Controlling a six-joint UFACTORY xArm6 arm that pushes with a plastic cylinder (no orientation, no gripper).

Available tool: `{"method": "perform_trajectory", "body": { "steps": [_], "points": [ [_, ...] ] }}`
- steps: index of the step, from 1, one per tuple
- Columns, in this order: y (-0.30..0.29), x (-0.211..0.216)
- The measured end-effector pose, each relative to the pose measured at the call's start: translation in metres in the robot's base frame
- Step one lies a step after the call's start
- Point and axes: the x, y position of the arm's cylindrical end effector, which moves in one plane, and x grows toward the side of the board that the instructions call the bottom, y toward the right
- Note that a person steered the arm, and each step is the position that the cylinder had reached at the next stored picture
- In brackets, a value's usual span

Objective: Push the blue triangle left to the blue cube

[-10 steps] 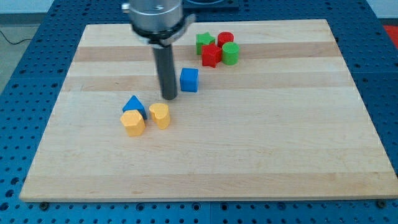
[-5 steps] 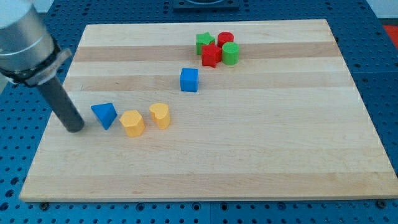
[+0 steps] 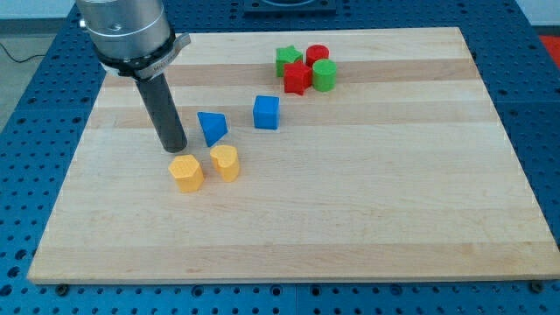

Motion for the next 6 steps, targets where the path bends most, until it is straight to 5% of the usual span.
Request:
{"method": "perform_trajectory", "body": {
  "steps": [4,6],
  "points": [
    [0.068,-0.030],
    [0.007,-0.051]
  ]
}}
